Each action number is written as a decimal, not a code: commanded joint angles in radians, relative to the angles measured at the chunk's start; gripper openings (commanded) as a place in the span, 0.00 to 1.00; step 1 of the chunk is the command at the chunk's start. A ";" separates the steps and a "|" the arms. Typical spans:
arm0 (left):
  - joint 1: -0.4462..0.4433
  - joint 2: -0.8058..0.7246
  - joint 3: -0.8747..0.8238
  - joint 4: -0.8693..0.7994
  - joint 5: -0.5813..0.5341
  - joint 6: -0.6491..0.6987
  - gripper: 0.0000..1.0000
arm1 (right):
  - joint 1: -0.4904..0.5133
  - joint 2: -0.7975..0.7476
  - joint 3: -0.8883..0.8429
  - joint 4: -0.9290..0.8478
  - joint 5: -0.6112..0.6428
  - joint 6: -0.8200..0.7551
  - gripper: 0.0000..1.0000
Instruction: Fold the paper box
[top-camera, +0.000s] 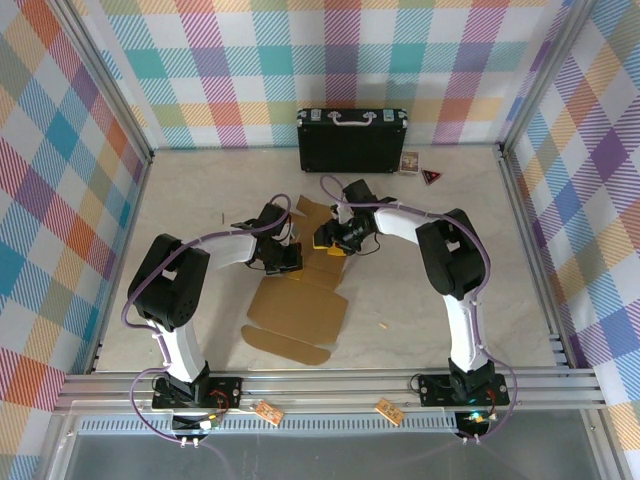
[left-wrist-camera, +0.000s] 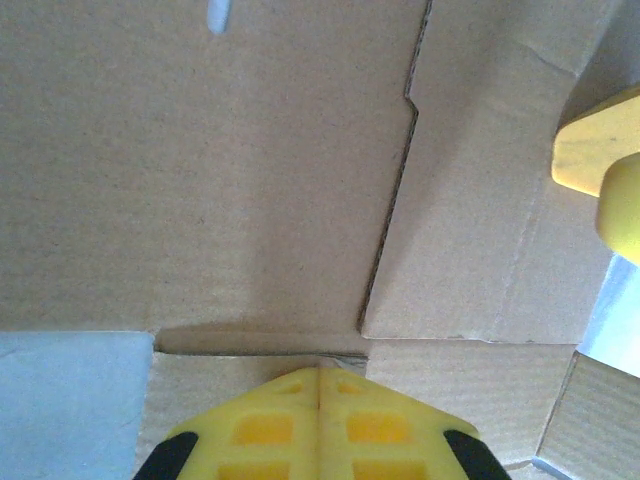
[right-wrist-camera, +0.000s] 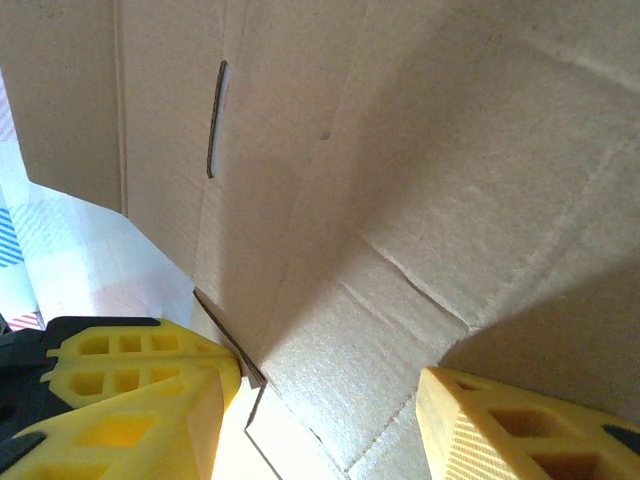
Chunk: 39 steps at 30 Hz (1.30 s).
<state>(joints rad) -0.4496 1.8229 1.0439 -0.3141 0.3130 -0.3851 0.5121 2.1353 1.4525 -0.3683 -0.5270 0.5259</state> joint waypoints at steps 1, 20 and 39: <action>-0.004 0.034 -0.057 -0.135 -0.128 0.007 0.00 | -0.002 0.090 -0.035 -0.138 0.133 0.009 0.55; 0.372 -0.197 0.119 -0.182 -0.071 -0.064 0.64 | -0.003 0.067 -0.078 -0.069 0.107 -0.009 0.53; 0.349 0.110 0.122 0.155 0.303 -0.112 0.66 | 0.000 0.073 -0.081 -0.062 0.096 -0.014 0.53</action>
<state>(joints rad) -0.0830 1.9110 1.1687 -0.1890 0.5606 -0.4877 0.5117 2.1304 1.4284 -0.3336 -0.5396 0.5346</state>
